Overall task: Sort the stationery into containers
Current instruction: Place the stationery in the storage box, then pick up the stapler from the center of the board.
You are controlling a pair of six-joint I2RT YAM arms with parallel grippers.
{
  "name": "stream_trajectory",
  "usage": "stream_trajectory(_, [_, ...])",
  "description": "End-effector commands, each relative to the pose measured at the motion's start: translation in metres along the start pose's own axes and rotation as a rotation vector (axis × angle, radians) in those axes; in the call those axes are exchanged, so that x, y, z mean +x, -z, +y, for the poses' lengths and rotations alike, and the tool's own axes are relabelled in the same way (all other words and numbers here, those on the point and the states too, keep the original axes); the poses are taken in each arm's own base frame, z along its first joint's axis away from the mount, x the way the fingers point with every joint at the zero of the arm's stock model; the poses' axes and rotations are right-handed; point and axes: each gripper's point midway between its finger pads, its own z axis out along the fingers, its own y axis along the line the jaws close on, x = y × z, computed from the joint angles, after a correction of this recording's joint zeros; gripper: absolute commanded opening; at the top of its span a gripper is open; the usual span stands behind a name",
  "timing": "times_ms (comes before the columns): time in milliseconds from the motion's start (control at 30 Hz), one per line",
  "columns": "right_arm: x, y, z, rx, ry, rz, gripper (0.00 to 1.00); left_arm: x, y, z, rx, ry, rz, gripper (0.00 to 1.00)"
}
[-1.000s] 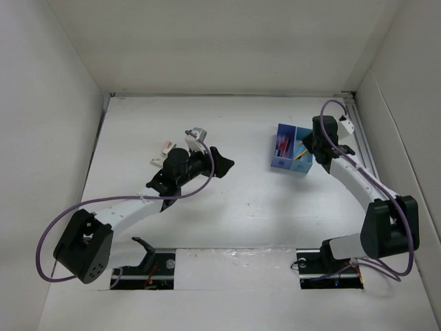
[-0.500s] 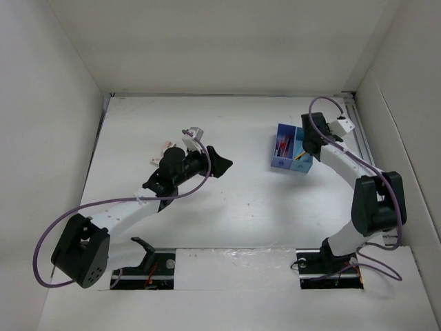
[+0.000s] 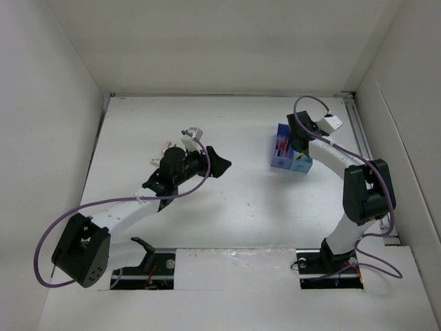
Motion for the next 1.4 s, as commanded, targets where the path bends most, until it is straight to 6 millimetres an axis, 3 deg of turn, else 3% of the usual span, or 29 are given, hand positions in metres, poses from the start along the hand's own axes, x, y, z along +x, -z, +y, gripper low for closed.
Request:
stream_trajectory(0, [-0.021, 0.004, 0.01, -0.002, -0.042, -0.051, 0.25, -0.01, -0.001, 0.0, -0.008, -0.009, -0.033, 0.69])
stream_trajectory(300, [-0.024, 0.008, 0.018, -0.032, -0.051, -0.037, 0.45, -0.015, -0.001, 0.009, -0.064, -0.016, -0.056, 0.69])
stream_trajectory(500, [-0.029, 0.018, 0.023, -0.086, -0.076, -0.017, 0.47, -0.018, -0.001, 0.021, -0.128, -0.012, -0.075, 0.68])
stream_trajectory(600, [-0.028, 0.047, 0.036, -0.188, -0.095, 0.019, 0.4, -0.023, 0.002, 0.033, -0.199, -0.01, -0.106, 0.68])
stream_trajectory(667, [-0.024, 0.068, 0.045, -0.276, -0.089, 0.056, 0.27, -0.027, 0.004, 0.045, -0.267, 0.0, -0.136, 0.66])
stream_trajectory(700, [-0.018, 0.082, 0.052, -0.336, -0.082, 0.068, 0.22, -0.027, 0.005, 0.05, -0.295, 0.016, -0.139, 0.65])
stream_trajectory(733, [-0.028, 0.101, 0.056, -0.401, -0.096, 0.068, 0.1, -0.029, 0.006, 0.053, -0.316, 0.027, -0.155, 0.64])
stream_trajectory(833, [-0.024, 0.15, 0.072, -0.615, -0.085, 0.144, 0.0, -0.028, 0.013, 0.074, -0.435, 0.086, -0.185, 0.6])
stream_trajectory(1000, [-0.009, 0.203, 0.083, -0.814, -0.019, 0.241, 0.0, -0.034, 0.028, 0.104, -0.65, 0.162, -0.238, 0.53])
stream_trajectory(1100, [0.005, 0.216, 0.084, -0.852, 0.009, 0.278, 0.0, -0.031, 0.037, 0.119, -0.753, 0.186, -0.248, 0.51])
stream_trajectory(1167, [0.02, 0.229, 0.087, -0.903, 0.027, 0.312, 0.0, -0.039, 0.047, 0.129, -0.822, 0.219, -0.305, 0.51])
stream_trajectory(1300, [0.05, 0.223, 0.088, -0.893, 0.079, 0.361, 0.09, -0.041, 0.061, 0.144, -0.953, 0.258, -0.351, 0.58])
stream_trajectory(1333, [0.051, 0.223, 0.092, -0.897, 0.065, 0.363, 0.14, -0.036, 0.062, 0.15, -0.988, 0.245, -0.327, 0.58])
stream_trajectory(1367, [0.06, 0.222, 0.09, -0.9, 0.082, 0.39, 0.18, -0.042, 0.062, 0.15, -1.004, 0.249, -0.347, 0.6])
